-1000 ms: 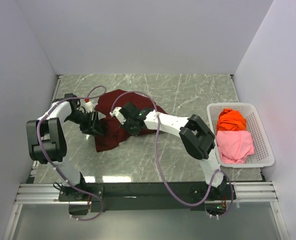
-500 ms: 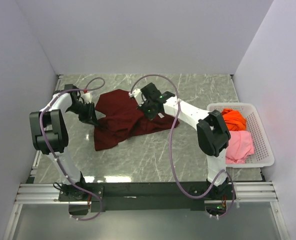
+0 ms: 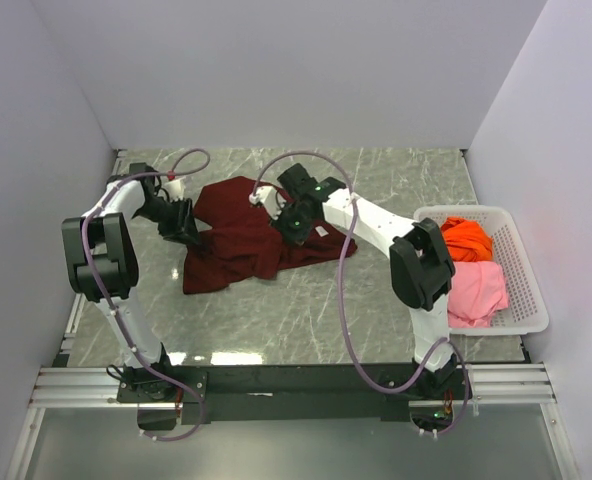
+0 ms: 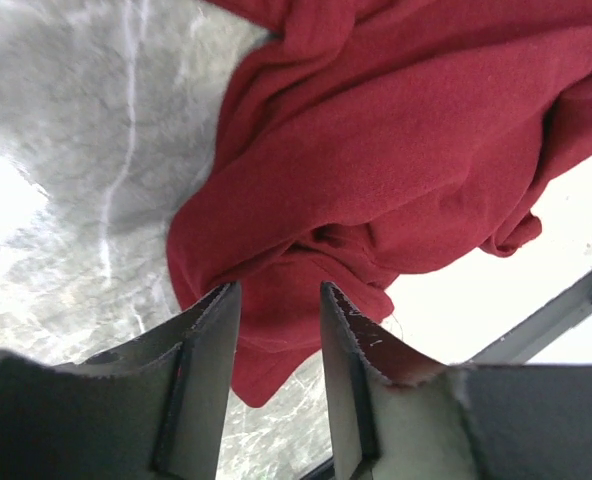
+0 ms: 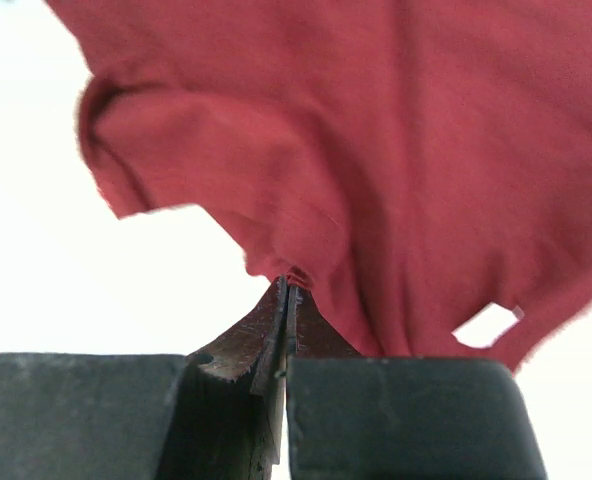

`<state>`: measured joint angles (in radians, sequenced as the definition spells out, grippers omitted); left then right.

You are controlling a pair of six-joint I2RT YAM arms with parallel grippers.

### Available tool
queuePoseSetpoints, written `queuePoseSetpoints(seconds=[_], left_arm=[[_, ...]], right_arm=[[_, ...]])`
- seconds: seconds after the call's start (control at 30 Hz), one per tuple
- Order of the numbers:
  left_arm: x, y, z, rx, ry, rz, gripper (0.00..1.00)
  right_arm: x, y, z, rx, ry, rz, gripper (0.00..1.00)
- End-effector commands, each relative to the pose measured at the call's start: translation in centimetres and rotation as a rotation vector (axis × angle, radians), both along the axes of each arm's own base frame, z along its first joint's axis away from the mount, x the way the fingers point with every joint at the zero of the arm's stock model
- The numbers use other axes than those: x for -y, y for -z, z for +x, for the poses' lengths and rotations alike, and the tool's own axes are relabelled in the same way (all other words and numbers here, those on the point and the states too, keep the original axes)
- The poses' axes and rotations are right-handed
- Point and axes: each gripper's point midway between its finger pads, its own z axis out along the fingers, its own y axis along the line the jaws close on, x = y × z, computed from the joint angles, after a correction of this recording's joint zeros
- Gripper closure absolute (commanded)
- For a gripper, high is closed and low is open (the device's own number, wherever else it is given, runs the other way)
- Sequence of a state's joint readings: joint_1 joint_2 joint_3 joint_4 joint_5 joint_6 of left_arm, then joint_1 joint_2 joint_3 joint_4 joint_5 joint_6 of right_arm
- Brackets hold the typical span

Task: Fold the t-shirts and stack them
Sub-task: Flatten the tshirt out

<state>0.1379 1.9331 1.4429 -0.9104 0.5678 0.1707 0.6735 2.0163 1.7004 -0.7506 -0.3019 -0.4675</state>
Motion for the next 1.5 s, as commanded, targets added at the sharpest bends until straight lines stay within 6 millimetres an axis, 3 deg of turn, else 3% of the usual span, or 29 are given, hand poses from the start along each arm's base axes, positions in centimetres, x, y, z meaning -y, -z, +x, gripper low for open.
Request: queuePoseSetpoints(seconds=[0.0,0.1,0.27,0.43,0.5,0.53,0.73,1.03,1.1,1.13,1.3,1.4,1.47], left_arm=[[0.7,-1.2,-0.8,0.017,0.004,-0.037,0.55],[0.8,-1.3,-1.3,0.017,0.003,-0.044,0.54],[1.0,-1.8,-1.8,0.024,0.008,-0.051,0.53],[1.1,-2.2,-2.2,0.028,0.013,-0.050,0.52],[1.0,-2.3,-2.0,0.032,0.013,-0.044,0.52],[0.9,-2.3,-1.9,0.036,0.017,-0.042,0.52],[1.0,-2.4,-1.6,0.031,0.021,-0.055,0.52],[0.9,-2.5,-1.8,0.033,0.027,-0.068,0.52],[1.1,-2.8,-2.4,0.023,0.038,-0.092,0.51],[1.0,-3.1,-2.6,0.038,0.054,-0.093,0.50],[0.8,-4.7,-5.2,0.130,0.147,-0.060,0.44],[1.3,-4.5,-7.1,0.187,0.224,-0.031,0.40],[1.6,-4.0,-7.0,0.238,0.258,0.013,0.40]], right_arm=[[-1.4,-0.2,0.2,0.017,-0.047,0.009,0.96],[-1.5,-0.1,0.8,0.031,-0.035,0.003,0.79],[-1.8,-0.2,1.5,0.048,-0.012,0.012,0.62],[-1.8,-1.0,1.5,0.018,-0.023,0.023,0.59],[-1.7,-1.3,1.4,0.021,-0.039,0.034,0.64],[-1.7,-1.3,1.4,0.024,-0.044,0.033,0.71],[-1.1,-0.2,1.4,-0.009,-0.064,0.002,0.84],[-1.2,-0.3,2.7,-0.044,-0.007,0.043,0.88],[-0.9,0.0,3.1,-0.077,0.025,0.047,0.93],[-1.0,-0.6,3.5,-0.076,0.033,0.059,1.00],[0.2,-2.6,4.6,-0.100,0.122,0.125,1.00],[0.8,-4.4,4.5,-0.085,0.144,0.173,1.00],[1.5,-5.2,4.4,-0.076,0.164,0.192,1.00]])
